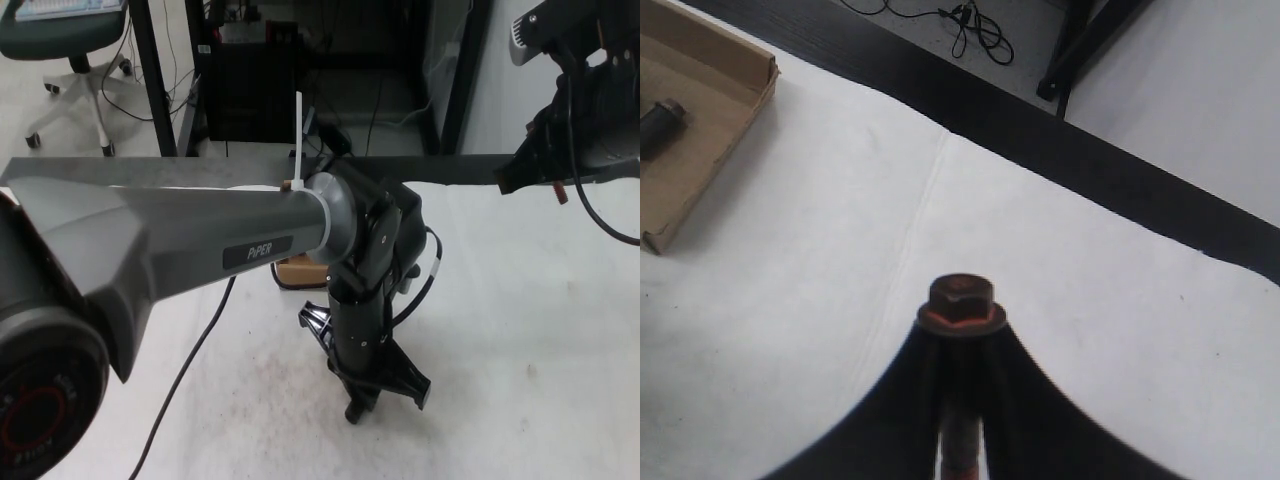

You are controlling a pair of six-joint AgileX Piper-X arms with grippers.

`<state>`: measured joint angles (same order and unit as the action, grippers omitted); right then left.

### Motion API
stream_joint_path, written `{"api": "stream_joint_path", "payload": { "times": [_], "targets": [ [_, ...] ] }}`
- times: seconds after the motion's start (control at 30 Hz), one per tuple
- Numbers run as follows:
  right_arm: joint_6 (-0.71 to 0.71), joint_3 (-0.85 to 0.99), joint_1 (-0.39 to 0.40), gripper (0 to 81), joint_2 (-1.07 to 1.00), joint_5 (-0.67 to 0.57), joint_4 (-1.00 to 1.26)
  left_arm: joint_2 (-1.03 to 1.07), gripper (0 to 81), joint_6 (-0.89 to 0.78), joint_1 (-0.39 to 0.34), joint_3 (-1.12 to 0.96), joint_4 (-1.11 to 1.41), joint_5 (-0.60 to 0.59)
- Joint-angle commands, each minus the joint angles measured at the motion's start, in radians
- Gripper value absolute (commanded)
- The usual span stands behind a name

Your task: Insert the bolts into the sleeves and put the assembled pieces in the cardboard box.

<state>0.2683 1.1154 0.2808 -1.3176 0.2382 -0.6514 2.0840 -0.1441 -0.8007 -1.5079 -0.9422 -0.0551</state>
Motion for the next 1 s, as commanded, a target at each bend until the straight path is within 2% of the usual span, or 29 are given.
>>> {"api": "stream_joint_path", "payload": {
  "times": [0.0,0.1,0.17,0.3,0.37,0.53,0.97],
  "targets": [
    [-0.003,0.008,-0.003,1.8,0.014,-0.005,0.001,-0.004,0.0,0.010,-0.002,-0.004,-0.014,0.015],
    [-0.006,0.008,-0.003,1.8,0.014,-0.005,-0.003,-0.004,3.3,0.013,0.000,-0.007,-0.020,-0.044],
    [-0.006,0.008,-0.003,1.8,0.014,-0.005,-0.003,-0.004,13.1,0.011,0.001,-0.009,-0.022,-0.091],
    [-0.006,0.008,-0.003,1.8,0.014,-0.005,-0.003,-0.004,38.5,0.003,0.001,-0.009,-0.034,-0.095],
    [-0.006,0.008,-0.003,1.8,0.014,-0.005,-0.003,-0.004,44.7,0.002,0.004,-0.009,-0.048,-0.088],
    [-0.006,0.008,-0.003,1.8,0.014,-0.007,-0.003,-0.007,44.9,0.009,0.004,-0.026,-0.125,-0.057],
    [-0.006,0.008,-0.003,1.8,0.014,-0.012,-0.003,-0.007,44.9,0.010,0.004,-0.037,-0.141,-0.051]
  ]
}}
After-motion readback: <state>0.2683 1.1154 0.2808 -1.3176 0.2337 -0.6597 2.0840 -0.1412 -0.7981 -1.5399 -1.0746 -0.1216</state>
